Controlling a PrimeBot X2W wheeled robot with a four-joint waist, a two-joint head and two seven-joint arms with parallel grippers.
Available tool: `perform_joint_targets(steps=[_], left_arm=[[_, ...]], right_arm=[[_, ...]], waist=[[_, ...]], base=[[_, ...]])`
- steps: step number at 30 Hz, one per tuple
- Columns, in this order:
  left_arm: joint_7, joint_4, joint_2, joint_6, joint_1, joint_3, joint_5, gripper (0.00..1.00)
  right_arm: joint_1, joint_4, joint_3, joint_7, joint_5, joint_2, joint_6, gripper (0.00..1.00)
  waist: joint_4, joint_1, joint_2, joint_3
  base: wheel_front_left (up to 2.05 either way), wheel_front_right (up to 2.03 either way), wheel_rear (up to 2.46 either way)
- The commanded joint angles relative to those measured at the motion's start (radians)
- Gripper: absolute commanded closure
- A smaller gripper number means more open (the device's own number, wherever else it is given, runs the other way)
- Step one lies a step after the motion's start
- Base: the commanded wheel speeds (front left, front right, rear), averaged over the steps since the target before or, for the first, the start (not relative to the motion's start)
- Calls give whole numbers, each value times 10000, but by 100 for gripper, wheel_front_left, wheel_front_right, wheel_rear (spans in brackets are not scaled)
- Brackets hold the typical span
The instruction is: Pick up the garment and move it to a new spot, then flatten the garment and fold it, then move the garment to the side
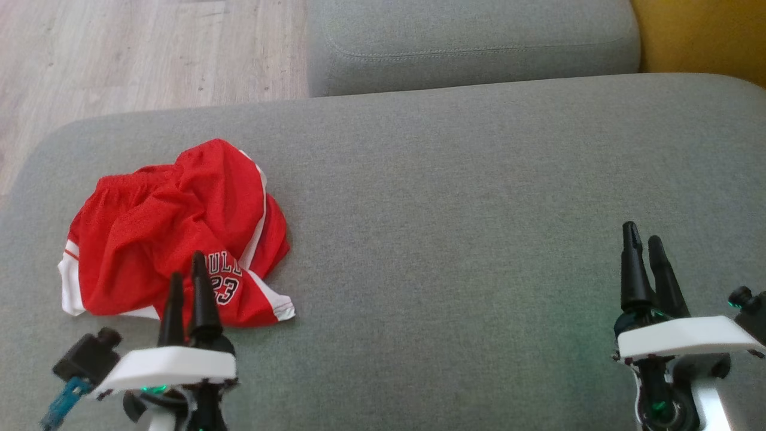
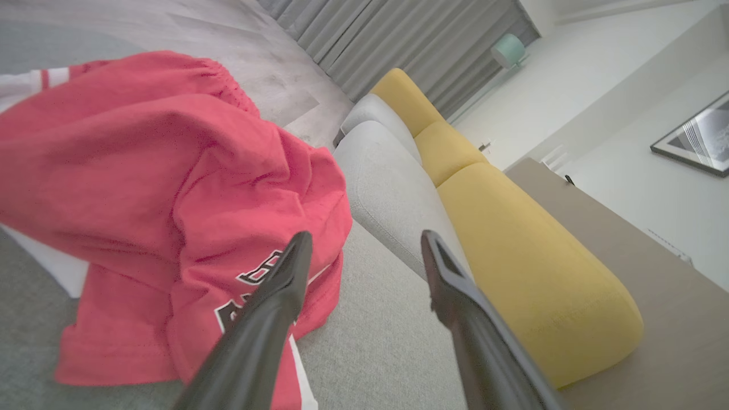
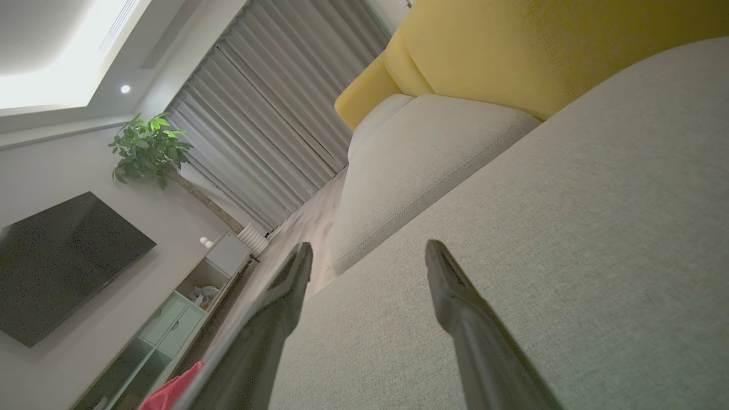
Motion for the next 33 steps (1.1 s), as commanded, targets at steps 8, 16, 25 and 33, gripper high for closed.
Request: perform_joint_targets(steps=[8,16,25,33], left_arm=[[-336,-330,287,221,-607,-581,1646,0],[-574,-199,720,714,-828,-1474,3112,0],[-841,161,1159,1309,-1171,-2490,4407,0],[-1079,395,1455,1850,-1462,-3257,5440,0]], right_arm=[[-377,-606,259,-315,-1388,-75,-4,0],[-340,-685,451,-551,-2678,-79,-4,0],[-305,-806,631,-817,-4034,-85,-5,0],[-292,-942,866,-1053,-5284,-89,-5,0]], waist=[[-70,0,0,-38],[-107,0,0,-41],[-88,0,0,-25],[-85,0,0,-22]], base=[[0,0,0],[0,0,0],[0,0,0],[0,0,0]])
